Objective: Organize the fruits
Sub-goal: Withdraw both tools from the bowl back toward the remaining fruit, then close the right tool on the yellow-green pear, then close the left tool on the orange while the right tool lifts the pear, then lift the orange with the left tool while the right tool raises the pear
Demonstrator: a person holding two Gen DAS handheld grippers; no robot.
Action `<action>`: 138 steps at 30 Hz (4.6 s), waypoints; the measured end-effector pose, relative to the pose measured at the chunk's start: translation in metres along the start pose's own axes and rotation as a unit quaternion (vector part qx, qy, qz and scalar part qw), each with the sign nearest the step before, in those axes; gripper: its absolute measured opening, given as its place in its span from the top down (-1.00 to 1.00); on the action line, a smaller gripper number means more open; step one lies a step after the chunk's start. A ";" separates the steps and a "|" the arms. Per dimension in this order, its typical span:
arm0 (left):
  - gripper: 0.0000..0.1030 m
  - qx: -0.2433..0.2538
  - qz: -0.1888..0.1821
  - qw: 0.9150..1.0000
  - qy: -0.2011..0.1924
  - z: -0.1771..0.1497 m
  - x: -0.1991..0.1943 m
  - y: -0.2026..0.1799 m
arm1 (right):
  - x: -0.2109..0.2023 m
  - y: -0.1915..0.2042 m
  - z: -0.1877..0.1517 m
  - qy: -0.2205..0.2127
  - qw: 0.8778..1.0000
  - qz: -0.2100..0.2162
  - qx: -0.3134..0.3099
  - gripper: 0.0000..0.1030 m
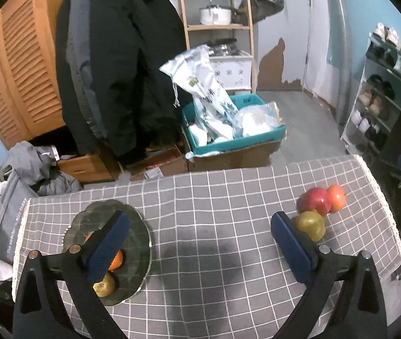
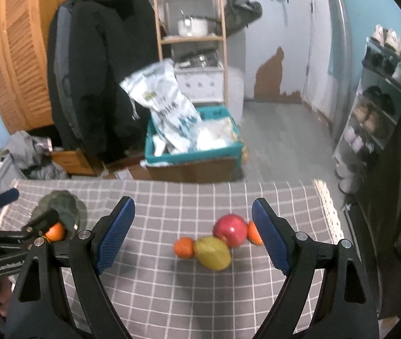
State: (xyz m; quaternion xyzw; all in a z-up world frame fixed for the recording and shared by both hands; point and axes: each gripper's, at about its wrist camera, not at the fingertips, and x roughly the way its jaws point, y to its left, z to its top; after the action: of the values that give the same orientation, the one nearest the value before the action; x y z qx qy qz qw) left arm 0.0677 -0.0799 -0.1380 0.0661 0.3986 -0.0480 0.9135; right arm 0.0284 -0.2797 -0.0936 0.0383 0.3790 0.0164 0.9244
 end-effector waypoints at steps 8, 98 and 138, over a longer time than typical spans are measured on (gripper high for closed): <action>-0.96 0.006 -0.003 0.999 0.039 -0.008 0.043 -0.015 | 0.064 -0.017 -0.028 0.081 0.997 -0.014 0.007 -0.65; 0.02 0.006 -0.163 0.959 0.232 -0.064 0.223 -0.135 | 0.161 -0.113 -0.127 0.204 0.970 -0.027 0.131 -0.32; 0.11 -0.006 -0.094 0.995 0.038 0.000 0.062 -0.060 | 0.063 -0.055 -0.038 0.061 0.997 -0.016 0.039 -0.32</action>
State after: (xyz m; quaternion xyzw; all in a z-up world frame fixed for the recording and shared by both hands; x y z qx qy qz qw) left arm 0.1010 -0.1417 -0.1887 0.0243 0.4374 -0.1289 0.8896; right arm 0.0462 -0.3286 -0.1693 0.0675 0.4360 -0.0108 0.8973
